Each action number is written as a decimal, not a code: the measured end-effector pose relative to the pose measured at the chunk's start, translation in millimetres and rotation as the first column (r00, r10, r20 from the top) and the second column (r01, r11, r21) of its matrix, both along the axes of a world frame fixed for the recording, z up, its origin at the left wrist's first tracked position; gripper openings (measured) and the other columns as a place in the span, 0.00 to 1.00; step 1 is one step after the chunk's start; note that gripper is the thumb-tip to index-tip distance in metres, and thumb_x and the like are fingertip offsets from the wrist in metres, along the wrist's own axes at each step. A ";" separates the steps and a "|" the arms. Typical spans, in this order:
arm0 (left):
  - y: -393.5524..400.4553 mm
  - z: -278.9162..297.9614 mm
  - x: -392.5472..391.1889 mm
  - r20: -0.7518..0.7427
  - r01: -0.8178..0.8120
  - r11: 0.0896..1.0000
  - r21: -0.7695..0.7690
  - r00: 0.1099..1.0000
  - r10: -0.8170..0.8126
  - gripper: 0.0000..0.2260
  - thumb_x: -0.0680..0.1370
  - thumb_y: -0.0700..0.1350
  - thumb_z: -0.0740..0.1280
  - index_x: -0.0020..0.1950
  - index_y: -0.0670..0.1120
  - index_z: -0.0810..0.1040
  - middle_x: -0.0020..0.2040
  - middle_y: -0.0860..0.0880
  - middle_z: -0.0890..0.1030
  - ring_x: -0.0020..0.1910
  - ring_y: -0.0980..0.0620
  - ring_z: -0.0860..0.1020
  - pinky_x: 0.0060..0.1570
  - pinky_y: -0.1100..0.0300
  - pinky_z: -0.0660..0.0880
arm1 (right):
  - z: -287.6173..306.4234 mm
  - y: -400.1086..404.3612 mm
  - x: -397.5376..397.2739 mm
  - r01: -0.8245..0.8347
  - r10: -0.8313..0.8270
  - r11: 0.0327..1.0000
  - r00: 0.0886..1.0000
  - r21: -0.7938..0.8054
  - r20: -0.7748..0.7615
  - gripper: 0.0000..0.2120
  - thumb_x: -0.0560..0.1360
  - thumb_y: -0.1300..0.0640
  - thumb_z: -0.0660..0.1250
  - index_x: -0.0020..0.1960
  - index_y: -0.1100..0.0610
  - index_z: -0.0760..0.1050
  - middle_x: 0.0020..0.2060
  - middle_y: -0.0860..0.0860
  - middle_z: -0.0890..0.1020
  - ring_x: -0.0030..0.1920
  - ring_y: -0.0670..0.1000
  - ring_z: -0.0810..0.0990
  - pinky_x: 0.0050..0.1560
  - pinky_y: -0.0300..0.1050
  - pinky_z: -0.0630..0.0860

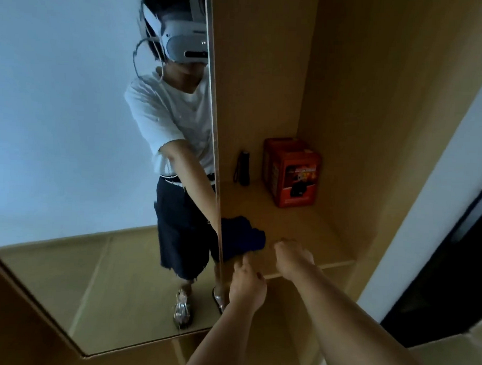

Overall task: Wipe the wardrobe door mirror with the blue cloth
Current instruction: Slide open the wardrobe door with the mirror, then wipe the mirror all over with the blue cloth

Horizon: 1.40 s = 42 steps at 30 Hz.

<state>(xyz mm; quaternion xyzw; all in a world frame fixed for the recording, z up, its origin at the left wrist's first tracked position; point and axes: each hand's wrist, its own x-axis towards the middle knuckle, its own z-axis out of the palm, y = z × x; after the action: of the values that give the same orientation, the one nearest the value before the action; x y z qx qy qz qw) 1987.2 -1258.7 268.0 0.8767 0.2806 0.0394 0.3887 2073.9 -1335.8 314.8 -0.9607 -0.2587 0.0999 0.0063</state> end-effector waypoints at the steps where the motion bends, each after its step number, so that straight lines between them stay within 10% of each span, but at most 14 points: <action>1: 0.3 -1.6 4.6 -0.012 -0.032 0.999 -0.019 0.999 0.032 0.29 0.79 0.39 0.56 0.76 0.52 0.49 0.75 0.44 0.56 0.64 0.44 0.69 0.57 0.51 0.73 | -5.6 2.8 5.3 -0.041 0.041 0.999 0.999 -0.030 -0.009 0.20 0.78 0.64 0.60 0.69 0.54 0.68 0.64 0.54 0.73 0.60 0.55 0.73 0.54 0.48 0.75; 6: 9.2 -8.0 35.6 -0.031 -0.187 0.978 -0.090 0.982 0.184 0.36 0.78 0.41 0.58 0.75 0.58 0.37 0.77 0.47 0.39 0.70 0.38 0.62 0.60 0.45 0.71 | -32.6 23.9 25.7 -0.175 0.170 0.983 0.981 -0.059 -0.089 0.30 0.77 0.59 0.64 0.75 0.50 0.56 0.70 0.53 0.65 0.66 0.57 0.67 0.62 0.52 0.71; 14: 30.0 -9.6 73.5 -0.081 -0.514 0.810 -0.284 0.854 0.513 0.25 0.82 0.53 0.48 0.77 0.53 0.41 0.78 0.43 0.47 0.75 0.42 0.54 0.70 0.47 0.58 | -52.1 60.7 45.7 -0.284 0.282 0.959 0.948 0.006 -0.150 0.43 0.78 0.51 0.64 0.78 0.48 0.35 0.78 0.48 0.40 0.76 0.58 0.51 0.67 0.53 0.69; 21: 34.8 -13.8 71.3 -0.032 -0.564 0.766 -0.309 0.811 0.584 0.26 0.82 0.54 0.50 0.77 0.49 0.47 0.77 0.43 0.54 0.73 0.42 0.59 0.69 0.47 0.59 | -54.9 71.5 39.6 -0.340 0.348 0.930 0.937 -0.140 0.039 0.31 0.78 0.46 0.59 0.77 0.47 0.50 0.71 0.56 0.64 0.70 0.60 0.62 0.68 0.56 0.59; 25: 22.4 -6.7 69.9 -0.032 -0.584 0.728 -0.358 0.787 0.616 0.35 0.79 0.54 0.59 0.77 0.50 0.39 0.77 0.42 0.51 0.73 0.39 0.59 0.67 0.43 0.63 | -56.4 53.2 27.9 -0.178 0.177 0.983 0.984 0.043 0.021 0.25 0.77 0.48 0.61 0.73 0.48 0.59 0.66 0.53 0.71 0.66 0.56 0.68 0.64 0.52 0.64; 31: -2.9 19.1 61.9 -0.225 -0.600 0.263 -0.756 0.615 0.755 0.44 0.69 0.62 0.70 0.74 0.42 0.54 0.70 0.39 0.64 0.66 0.37 0.67 0.64 0.44 0.68 | -51.0 16.7 4.6 -0.005 -0.039 0.911 0.994 0.413 0.098 0.16 0.77 0.48 0.60 0.64 0.50 0.69 0.59 0.51 0.76 0.59 0.53 0.74 0.57 0.48 0.69; 33: -8.3 25.1 52.3 -0.264 -0.520 0.099 -0.848 0.577 0.773 0.40 0.68 0.59 0.73 0.71 0.40 0.60 0.66 0.38 0.70 0.62 0.36 0.72 0.58 0.44 0.72 | -44.5 8.2 -0.7 0.038 -0.038 0.889 0.999 0.456 -0.008 0.18 0.74 0.49 0.61 0.63 0.50 0.71 0.57 0.51 0.77 0.57 0.54 0.74 0.55 0.48 0.68; 36: -13.8 27.2 34.9 -0.250 -0.477 0.089 -0.874 0.600 0.760 0.28 0.72 0.47 0.72 0.67 0.38 0.66 0.61 0.37 0.75 0.56 0.36 0.75 0.45 0.47 0.74 | -31.8 -3.5 -9.6 0.178 -0.020 0.871 0.944 0.457 -0.329 0.21 0.74 0.49 0.63 0.66 0.50 0.70 0.60 0.54 0.75 0.61 0.57 0.73 0.62 0.53 0.70; 40: -22.9 36.0 11.6 -0.218 -0.430 0.116 -0.895 0.650 0.728 0.23 0.72 0.38 0.68 0.65 0.39 0.68 0.58 0.36 0.75 0.52 0.36 0.76 0.46 0.45 0.75 | -15.1 -29.9 -27.2 0.563 0.124 0.676 0.549 0.476 -0.826 0.21 0.74 0.44 0.68 0.62 0.54 0.75 0.56 0.51 0.80 0.55 0.48 0.80 0.52 0.42 0.75; 42: -31.9 43.4 0.8 -0.199 -0.418 0.167 -0.893 0.700 0.686 0.24 0.71 0.38 0.66 0.67 0.41 0.67 0.60 0.37 0.74 0.55 0.36 0.74 0.50 0.44 0.74 | -8.2 -42.3 -36.2 0.619 0.111 0.638 0.515 0.458 -0.850 0.27 0.70 0.35 0.67 0.61 0.51 0.75 0.56 0.45 0.78 0.57 0.47 0.76 0.52 0.41 0.68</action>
<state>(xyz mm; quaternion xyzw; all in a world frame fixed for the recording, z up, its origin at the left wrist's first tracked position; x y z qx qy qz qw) 1988.0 -1290.6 311.4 0.3463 0.5044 0.1337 0.7796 2037.6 -1378.2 306.5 -0.7394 -0.0801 0.4214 0.5190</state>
